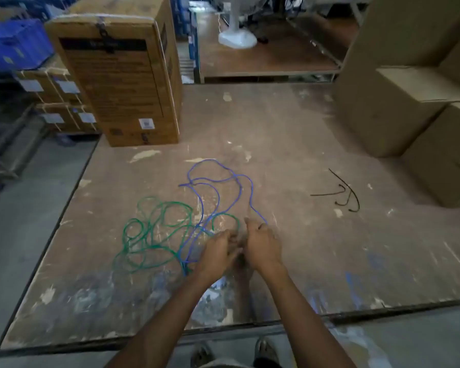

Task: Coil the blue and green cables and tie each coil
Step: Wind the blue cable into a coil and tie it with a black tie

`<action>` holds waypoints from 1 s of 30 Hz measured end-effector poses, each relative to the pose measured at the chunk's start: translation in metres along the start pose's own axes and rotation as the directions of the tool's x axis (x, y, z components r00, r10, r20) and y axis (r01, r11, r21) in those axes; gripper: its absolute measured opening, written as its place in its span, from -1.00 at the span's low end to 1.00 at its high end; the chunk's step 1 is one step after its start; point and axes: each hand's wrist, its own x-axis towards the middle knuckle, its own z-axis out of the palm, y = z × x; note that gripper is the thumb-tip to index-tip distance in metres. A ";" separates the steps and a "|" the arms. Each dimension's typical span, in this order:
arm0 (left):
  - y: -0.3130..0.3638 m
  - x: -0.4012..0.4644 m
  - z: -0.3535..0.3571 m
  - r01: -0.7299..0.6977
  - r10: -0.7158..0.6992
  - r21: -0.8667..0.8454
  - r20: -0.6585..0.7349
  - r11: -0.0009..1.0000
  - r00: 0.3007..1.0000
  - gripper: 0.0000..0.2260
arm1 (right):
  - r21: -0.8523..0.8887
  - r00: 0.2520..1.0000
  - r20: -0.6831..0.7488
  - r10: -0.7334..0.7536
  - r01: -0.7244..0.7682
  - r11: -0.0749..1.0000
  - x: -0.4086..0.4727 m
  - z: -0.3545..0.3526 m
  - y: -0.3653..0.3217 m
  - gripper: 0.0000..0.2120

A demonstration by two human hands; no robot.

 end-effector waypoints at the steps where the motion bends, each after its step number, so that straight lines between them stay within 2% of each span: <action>1: -0.005 0.003 0.005 -0.022 0.022 -0.002 0.013 1.000 1.000 -0.66 | -0.005 1.000 0.016 0.007 -0.007 1.000 0.001 0.005 -0.001 -0.38; 4: 0.000 0.004 0.002 -0.030 0.023 0.095 0.078 0.995 0.997 -0.64 | 0.002 0.999 -0.013 0.042 -0.042 0.999 0.000 0.015 -0.004 -0.63; 7: 0.001 0.010 0.003 -0.053 0.025 0.197 0.142 0.979 0.990 -0.62 | 0.065 0.997 -0.037 0.072 -0.069 0.995 -0.001 0.016 -0.002 -0.75; 9: 0.002 0.011 0.004 -0.088 0.047 0.240 0.173 0.967 0.984 -0.61 | 0.105 0.999 -0.022 0.049 -0.046 0.993 -0.003 0.016 0.003 -0.77; 11: 0.000 0.012 0.008 -0.117 0.072 0.265 0.174 0.957 0.982 -0.62 | 0.149 1.000 -0.014 -0.004 0.006 0.989 -0.002 0.025 0.017 -0.67; 16: -0.006 0.013 0.018 -0.121 0.111 0.192 0.062 0.974 0.992 -0.92 | 0.170 0.998 -0.005 -0.069 0.069 0.983 -0.013 0.013 0.029 -0.81; 20: -0.001 0.017 0.003 -0.086 0.088 0.039 -0.062 0.996 0.994 -0.94 | 0.172 0.985 -0.131 -0.114 0.136 0.976 -0.010 0.000 0.036 -0.78; 22: 0.009 0.021 -0.013 -0.051 0.034 -0.172 -0.105 0.984 0.994 -0.87 | 0.226 0.959 -0.220 -0.176 0.226 0.948 -0.009 -0.012 0.043 -0.72; 24: 0.023 0.026 -0.031 0.016 -0.046 -0.435 -0.059 0.900 0.997 -0.86 | 0.218 0.919 -0.317 -0.236 0.312 0.925 -0.008 -0.029 0.048 -0.73; 26: 0.037 0.027 -0.048 0.047 -0.052 -0.628 0.009 0.777 0.999 -0.84 | 0.151 0.851 -0.437 -0.291 0.389 0.909 -0.006 -0.045 0.051 -0.80; 28: 0.050 0.023 -0.065 0.041 -0.033 -0.751 0.026 0.659 0.999 -0.81 | 0.144 0.803 -0.515 -0.299 0.425 0.894 -0.008 -0.064 0.053 -0.81; 30: 0.061 0.019 -0.082 0.012 -0.019 -0.806 0.001 0.592 1.000 -0.80 | 0.196 0.756 -0.577 -0.309 0.496 0.846 -0.014 -0.085 0.049 -0.81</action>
